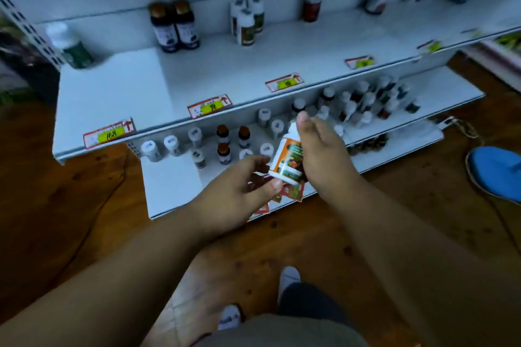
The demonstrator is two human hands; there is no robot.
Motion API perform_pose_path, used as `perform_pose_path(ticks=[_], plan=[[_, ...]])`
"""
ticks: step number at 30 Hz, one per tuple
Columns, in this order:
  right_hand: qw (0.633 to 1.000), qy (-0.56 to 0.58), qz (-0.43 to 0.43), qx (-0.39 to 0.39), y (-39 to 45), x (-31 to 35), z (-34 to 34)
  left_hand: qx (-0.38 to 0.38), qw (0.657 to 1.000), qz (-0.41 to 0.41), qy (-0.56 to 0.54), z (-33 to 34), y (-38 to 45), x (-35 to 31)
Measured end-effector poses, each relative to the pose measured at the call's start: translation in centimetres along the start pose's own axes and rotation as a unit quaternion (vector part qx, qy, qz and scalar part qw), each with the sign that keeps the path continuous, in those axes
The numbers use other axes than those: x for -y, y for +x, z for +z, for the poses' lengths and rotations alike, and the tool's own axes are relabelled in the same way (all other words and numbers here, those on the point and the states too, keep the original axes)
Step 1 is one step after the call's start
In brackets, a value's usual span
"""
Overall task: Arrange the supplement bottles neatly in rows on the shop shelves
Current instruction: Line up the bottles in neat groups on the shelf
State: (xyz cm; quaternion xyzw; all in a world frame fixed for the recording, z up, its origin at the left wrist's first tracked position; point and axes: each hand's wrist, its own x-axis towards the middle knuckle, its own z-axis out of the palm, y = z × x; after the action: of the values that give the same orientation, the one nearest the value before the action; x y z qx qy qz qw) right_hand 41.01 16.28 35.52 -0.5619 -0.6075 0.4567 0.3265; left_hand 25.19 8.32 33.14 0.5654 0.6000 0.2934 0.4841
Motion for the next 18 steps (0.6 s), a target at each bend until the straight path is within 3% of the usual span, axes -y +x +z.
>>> perform_pose_path(ticks=[4, 9, 14, 18], plan=[[1.000, -0.008, -0.018, -0.008, 2.0, 1.7, -2.4, -0.017, 0.995, 0.042, 0.093, -0.8, 2.0, -2.6], [0.998, 0.007, -0.059, 0.034, 8.8, 2.3, -5.1, -0.072, 0.988, 0.061, 0.120, -0.6, 8.0, -4.8], [0.989, -0.059, -0.107, 0.078, 16.6, 3.8, -7.4, -0.199, 0.972, 0.012, 0.121, -1.3, 14.0, -6.2], [0.972, -0.138, -0.148, 0.117, 21.9, 5.7, -6.6, -0.263, 0.941, -0.047, 0.208, -4.1, 18.2, -5.5]])
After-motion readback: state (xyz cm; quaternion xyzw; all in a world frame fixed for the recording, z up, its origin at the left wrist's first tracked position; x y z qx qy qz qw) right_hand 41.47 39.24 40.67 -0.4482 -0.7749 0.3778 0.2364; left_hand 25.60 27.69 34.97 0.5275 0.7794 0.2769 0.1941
